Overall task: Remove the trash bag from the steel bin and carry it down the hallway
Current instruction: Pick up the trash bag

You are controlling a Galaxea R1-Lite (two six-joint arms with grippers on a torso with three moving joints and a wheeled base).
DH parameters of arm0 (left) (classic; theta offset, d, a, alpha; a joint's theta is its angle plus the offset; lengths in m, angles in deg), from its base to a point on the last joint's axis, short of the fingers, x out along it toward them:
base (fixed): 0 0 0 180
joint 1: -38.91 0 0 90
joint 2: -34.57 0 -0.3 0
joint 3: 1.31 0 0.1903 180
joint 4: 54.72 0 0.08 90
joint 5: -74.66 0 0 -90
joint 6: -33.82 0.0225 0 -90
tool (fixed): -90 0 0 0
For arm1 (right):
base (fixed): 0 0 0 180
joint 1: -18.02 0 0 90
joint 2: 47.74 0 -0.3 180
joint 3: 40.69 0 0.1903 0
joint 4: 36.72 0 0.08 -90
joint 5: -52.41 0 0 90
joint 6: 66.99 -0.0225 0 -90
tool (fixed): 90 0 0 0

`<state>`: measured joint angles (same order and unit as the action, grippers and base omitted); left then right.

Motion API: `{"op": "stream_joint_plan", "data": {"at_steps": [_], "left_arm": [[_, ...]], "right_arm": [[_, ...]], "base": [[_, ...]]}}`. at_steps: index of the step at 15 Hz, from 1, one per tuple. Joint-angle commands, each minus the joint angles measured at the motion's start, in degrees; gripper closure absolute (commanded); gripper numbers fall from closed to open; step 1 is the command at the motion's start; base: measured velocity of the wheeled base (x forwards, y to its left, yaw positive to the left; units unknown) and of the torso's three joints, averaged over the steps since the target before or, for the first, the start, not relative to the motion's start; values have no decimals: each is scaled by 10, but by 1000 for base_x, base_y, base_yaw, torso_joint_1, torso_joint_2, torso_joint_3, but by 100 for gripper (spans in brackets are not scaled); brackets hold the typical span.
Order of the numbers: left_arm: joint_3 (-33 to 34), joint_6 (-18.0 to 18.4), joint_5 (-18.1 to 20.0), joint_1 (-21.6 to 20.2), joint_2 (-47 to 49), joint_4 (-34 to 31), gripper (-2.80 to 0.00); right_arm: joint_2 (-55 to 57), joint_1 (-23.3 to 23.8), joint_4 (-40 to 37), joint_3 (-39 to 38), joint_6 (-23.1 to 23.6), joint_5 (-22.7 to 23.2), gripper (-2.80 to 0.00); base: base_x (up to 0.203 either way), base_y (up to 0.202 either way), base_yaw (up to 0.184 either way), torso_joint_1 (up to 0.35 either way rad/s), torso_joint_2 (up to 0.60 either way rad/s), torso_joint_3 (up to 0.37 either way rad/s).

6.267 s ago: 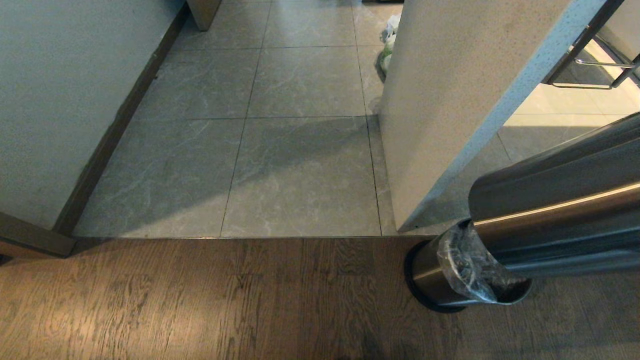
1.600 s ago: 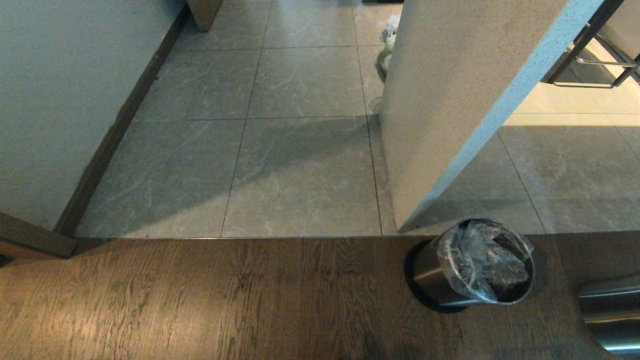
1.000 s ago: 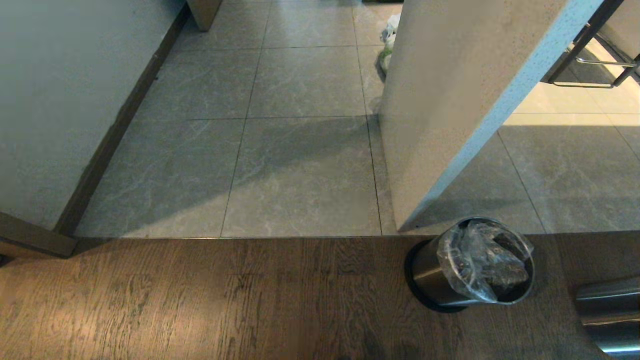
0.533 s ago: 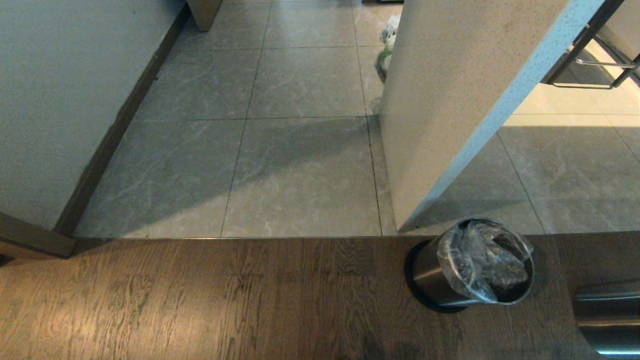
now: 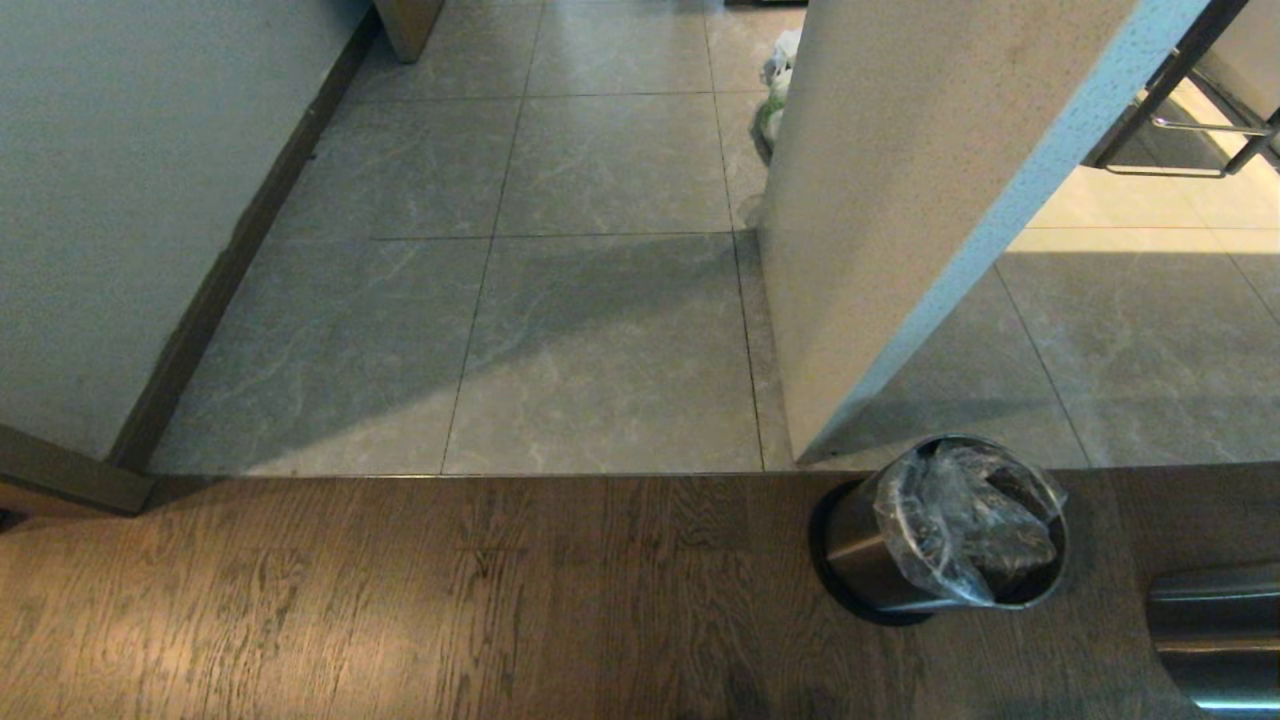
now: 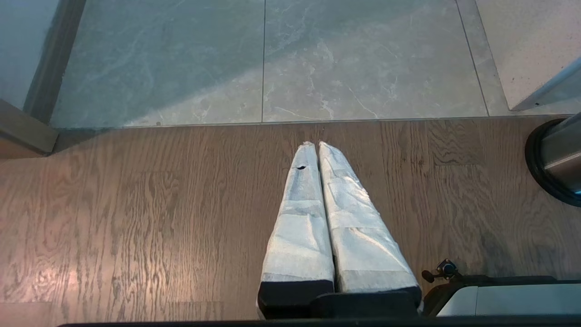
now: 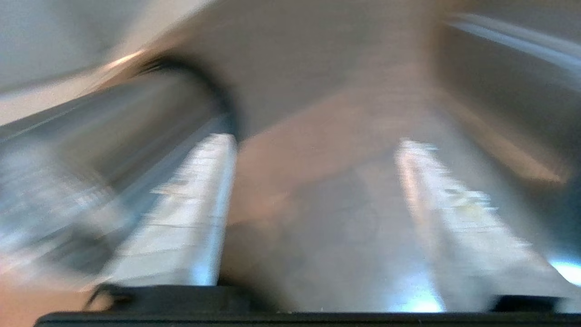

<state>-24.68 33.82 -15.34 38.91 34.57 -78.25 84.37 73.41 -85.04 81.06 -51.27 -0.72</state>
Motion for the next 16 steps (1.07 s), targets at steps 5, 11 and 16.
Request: {"op": "stream_joint_plan", "data": {"at_steps": [5,11,16], "left_arm": [[0,0,0,0,0,0,0],[0,0,0,0,0,0,0],[0,0,0,0,0,0,0]], "right_arm": [[-181,-136,-26,-132,5,35,0],[-256,-239,-68,-222,47,-5,0],[-249,-291,-54,-293,149,-9,-280]], "base": [[0,0,0,0,0,0],[0,0,0,0,0,0],[0,0,0,0,0,0]]}}
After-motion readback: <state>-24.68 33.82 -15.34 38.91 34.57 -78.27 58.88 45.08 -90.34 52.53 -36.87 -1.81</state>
